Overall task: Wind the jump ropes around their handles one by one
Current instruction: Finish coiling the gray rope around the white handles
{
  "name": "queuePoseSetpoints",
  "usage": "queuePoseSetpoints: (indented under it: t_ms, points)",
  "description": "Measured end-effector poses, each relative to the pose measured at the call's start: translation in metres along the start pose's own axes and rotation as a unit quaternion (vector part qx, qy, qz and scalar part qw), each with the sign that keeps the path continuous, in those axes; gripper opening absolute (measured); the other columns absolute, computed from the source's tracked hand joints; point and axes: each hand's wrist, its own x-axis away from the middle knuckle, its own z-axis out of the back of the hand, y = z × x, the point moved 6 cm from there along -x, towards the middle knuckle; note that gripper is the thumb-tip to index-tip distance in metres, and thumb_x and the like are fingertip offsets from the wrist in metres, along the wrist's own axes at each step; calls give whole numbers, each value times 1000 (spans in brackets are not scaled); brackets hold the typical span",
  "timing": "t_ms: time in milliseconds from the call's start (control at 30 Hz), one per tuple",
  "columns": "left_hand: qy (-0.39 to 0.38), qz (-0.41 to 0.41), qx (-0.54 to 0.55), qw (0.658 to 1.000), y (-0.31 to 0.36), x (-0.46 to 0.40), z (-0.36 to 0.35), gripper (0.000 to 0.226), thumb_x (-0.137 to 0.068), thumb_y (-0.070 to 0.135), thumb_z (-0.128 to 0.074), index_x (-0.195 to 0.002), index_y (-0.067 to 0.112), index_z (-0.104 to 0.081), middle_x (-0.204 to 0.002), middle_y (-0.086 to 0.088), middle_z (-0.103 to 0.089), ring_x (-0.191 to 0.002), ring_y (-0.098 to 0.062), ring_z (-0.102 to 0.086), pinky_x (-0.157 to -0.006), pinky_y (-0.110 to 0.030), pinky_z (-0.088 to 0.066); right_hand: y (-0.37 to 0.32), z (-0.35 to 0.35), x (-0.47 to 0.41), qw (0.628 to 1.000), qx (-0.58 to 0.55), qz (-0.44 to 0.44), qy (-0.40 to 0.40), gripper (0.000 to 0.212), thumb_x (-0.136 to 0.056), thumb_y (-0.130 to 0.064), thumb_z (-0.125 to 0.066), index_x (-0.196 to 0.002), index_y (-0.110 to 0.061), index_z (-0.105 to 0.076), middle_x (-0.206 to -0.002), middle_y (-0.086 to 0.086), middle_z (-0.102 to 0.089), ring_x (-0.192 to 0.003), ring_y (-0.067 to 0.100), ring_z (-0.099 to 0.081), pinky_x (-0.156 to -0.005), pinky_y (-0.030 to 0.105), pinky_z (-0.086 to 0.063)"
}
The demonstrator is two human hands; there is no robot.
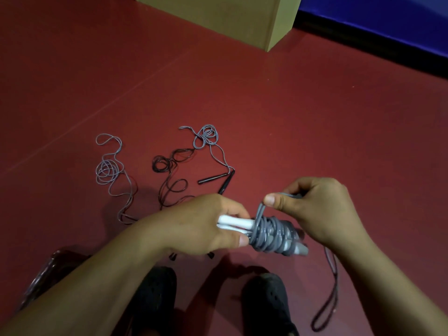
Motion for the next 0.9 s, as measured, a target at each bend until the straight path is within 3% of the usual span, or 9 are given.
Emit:
queuePoseSetpoints:
  t_ms: [100, 167, 367, 467, 567, 633, 733, 800, 900]
  points:
    - [-45, -16, 68, 997, 7, 3, 1, 8, -88, 34, -73, -92, 29, -68, -75, -6, -62, -68, -10, -52, -67, -32, -41, 8, 2, -4, 999, -12, -27, -15, 62, -48, -68, -72, -53, -8, -57, -39, -5, -40, -40, 9, -30, -42, 23, -29]
    - [-65, -26, 98, 993, 12, 5, 1, 11, -87, 36, -72, -93, 27, -69, -82, -14, -65, -73, -15, -54, -72, -35, -42, 11, 2, -6, 996, -82, -33, -27, 57, -51, -60, -75, -55, -6, -58, -45, -4, -38, -45, 10, -29, -42, 22, -27]
    - [-85, -60, 173, 979, 23, 9, 1, 26, -87, 29, -69, -95, 5, -65, -77, 4, -65, -77, -14, -55, -75, -33, -41, 7, -1, -6, 963, -250, -41, -87, 27, -69, -31, -74, -73, -5, -66, -47, -8, -44, -39, 0, -34, -41, 12, -31]
    - [-84, -81, 222, 968, 27, 10, 2, 33, -82, 34, -68, -92, 3, -62, -75, 5, -63, -75, -18, -49, -72, -36, -38, 11, -3, -9, 955, -285, -33, -78, 27, -66, -28, -74, -83, -9, -68, -61, 7, -53, -45, 6, -43, -44, 18, -37]
    - [-77, -98, 284, 951, 30, 9, 1, 25, -82, 34, -64, -91, 10, -59, -74, 4, -62, -71, -13, -48, -66, -26, -39, 13, -11, -12, 936, -341, -36, -77, 23, -67, -22, -76, -82, -9, -64, -73, 22, -57, -56, 19, -52, -51, 26, -45]
    - [-74, -100, 327, 937, 30, 8, 0, 27, -82, 31, -64, -98, 10, -59, -76, 3, -60, -71, -10, -49, -65, -22, -39, 9, -12, -12, 926, -372, -18, -71, 24, -65, -12, -82, -77, -7, -62, -73, 19, -64, -61, 21, -61, -60, 30, -52]
    - [-63, -88, 417, 902, 29, 6, 2, 40, -80, 26, -65, -115, 6, -58, -78, 1, -58, -68, -12, -43, -63, -22, -39, -4, -5, -7, 966, -240, 92, -31, 22, -70, -5, -59, -65, -26, -53, -62, -10, -62, -59, -4, -56, -59, 10, -43]
    - [-41, -89, 469, 878, 29, 5, 6, 40, -80, 24, -65, -116, 9, -59, -77, 1, -58, -63, -11, -43, -63, -25, -38, -5, -5, -5, 978, -178, 107, -18, 30, -78, -5, -64, -57, -23, -52, -53, -15, -54, -50, -5, -45, -50, 10, -33]
    - [31, -68, 510, 857, 24, 1, 13, 31, -83, 19, -65, -113, 12, -61, -74, 1, -58, -60, -11, -44, -64, -29, -36, -11, -13, 1, 984, -146, 92, -38, 28, -90, -21, -69, -64, -12, -62, -47, -12, -51, -46, 0, -41, -48, 16, -34]
